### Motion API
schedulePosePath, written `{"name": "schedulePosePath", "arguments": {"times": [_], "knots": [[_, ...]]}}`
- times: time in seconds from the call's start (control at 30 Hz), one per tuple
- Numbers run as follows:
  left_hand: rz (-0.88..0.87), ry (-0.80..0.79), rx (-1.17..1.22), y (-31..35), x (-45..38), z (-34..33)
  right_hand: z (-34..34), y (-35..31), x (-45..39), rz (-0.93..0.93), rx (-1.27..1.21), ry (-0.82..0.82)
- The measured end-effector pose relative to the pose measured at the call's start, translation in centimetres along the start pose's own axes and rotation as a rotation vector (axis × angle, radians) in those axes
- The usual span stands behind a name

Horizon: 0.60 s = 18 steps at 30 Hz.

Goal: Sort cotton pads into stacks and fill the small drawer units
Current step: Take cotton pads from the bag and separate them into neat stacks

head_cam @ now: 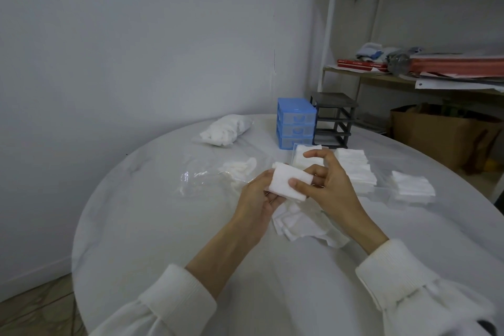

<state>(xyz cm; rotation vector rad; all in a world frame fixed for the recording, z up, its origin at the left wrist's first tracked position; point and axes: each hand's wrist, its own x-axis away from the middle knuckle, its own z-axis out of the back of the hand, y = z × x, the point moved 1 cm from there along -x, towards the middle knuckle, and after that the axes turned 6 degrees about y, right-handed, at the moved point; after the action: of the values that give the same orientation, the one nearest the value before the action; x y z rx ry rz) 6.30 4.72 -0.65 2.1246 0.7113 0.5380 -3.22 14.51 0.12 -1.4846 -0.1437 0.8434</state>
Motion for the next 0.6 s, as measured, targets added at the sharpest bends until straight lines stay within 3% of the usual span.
{"name": "schedulePosePath", "arguments": {"times": [0.3, 0.6], "knots": [[0.046, 0.001, 0.023, 0.05, 0.2, -0.01, -0.29, -0.32, 0.3, 0.073, 0.08, 0.075], [-0.056, -0.098, -0.11, -0.71, 0.02, 0.33, -0.48, 0.04, 0.4, 0.099, 0.194, 0.041]]}}
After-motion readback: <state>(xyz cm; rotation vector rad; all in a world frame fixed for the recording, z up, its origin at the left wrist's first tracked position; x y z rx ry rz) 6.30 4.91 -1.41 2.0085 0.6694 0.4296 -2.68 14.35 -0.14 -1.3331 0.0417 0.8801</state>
